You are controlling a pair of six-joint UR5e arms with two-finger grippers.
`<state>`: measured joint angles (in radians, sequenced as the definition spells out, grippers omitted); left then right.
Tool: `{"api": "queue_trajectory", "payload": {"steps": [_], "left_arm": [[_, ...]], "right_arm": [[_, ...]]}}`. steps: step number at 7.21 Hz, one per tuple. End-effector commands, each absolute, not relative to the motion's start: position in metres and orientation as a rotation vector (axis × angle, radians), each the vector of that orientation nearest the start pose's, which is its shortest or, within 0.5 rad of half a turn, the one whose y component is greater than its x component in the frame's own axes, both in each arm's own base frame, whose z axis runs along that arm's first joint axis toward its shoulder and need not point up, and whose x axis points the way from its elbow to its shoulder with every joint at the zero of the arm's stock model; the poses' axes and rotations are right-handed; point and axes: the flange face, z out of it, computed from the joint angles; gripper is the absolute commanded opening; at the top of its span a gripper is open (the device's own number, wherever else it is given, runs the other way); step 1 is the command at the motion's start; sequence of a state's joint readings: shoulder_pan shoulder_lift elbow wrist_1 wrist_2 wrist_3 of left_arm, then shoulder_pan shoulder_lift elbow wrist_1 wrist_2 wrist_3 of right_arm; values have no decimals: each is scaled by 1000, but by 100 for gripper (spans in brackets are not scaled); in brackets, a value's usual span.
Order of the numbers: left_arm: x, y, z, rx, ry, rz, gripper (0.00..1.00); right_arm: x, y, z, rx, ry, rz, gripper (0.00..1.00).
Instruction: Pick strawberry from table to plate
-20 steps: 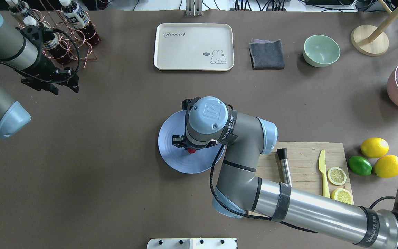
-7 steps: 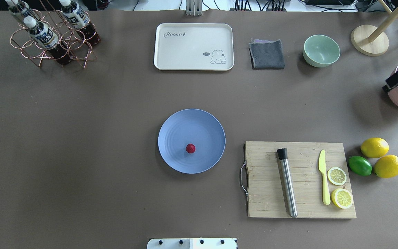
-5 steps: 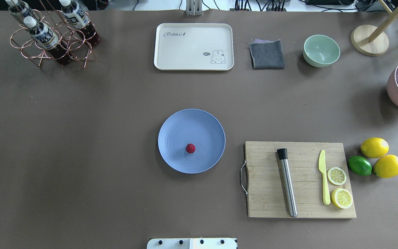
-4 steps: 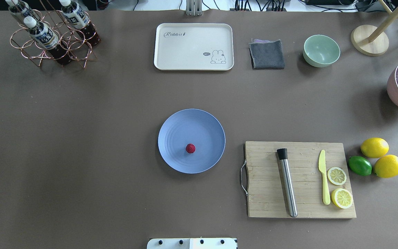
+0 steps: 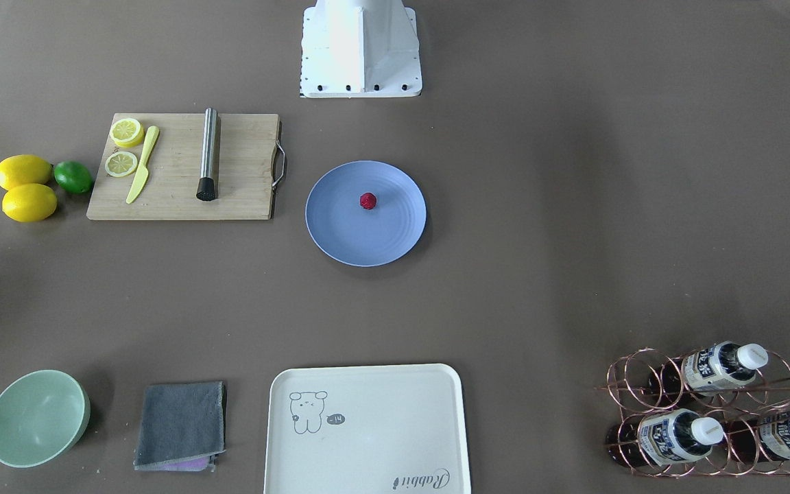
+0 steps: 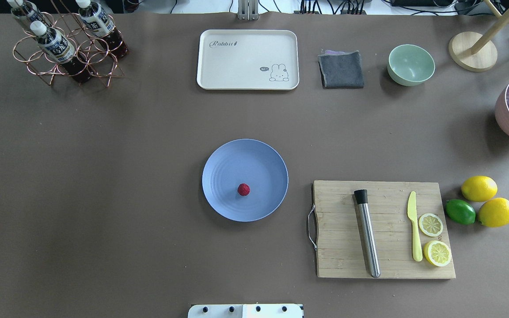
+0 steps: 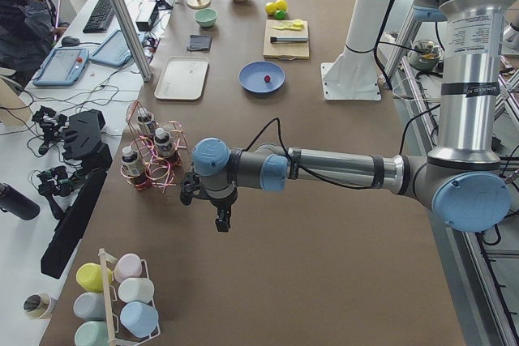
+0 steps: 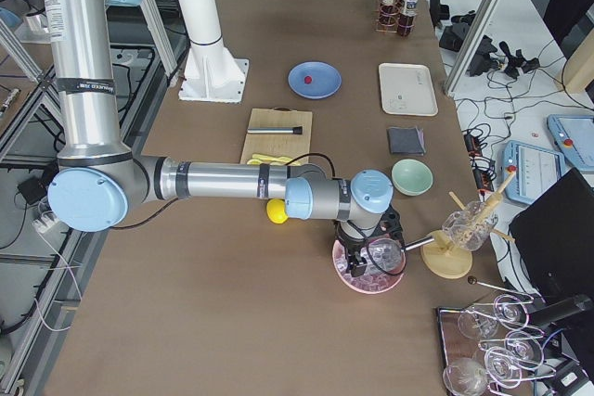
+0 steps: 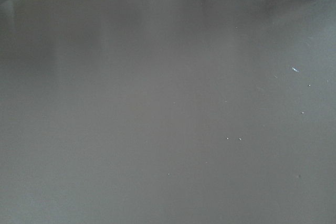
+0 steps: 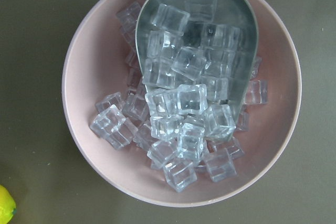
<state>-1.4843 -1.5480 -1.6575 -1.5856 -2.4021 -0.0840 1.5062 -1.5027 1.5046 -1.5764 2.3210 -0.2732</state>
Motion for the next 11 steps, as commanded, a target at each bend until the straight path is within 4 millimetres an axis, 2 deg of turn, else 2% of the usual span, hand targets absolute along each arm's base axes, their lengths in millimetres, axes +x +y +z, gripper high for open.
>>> {"api": "queue_trajectory", "payload": {"steps": [1,4,11], "left_arm": [[-18,-487,623,-1,834,30,98],[-20,-483,631,-11,833,26,98],[-21,-483,631,-11,833,23,98]], "right_arm": [[31,-525,659,72,-748,-316,100],[30,-523,660,68,-759,-309,100],[31,-522,656,76,-762,-308,100]]}}
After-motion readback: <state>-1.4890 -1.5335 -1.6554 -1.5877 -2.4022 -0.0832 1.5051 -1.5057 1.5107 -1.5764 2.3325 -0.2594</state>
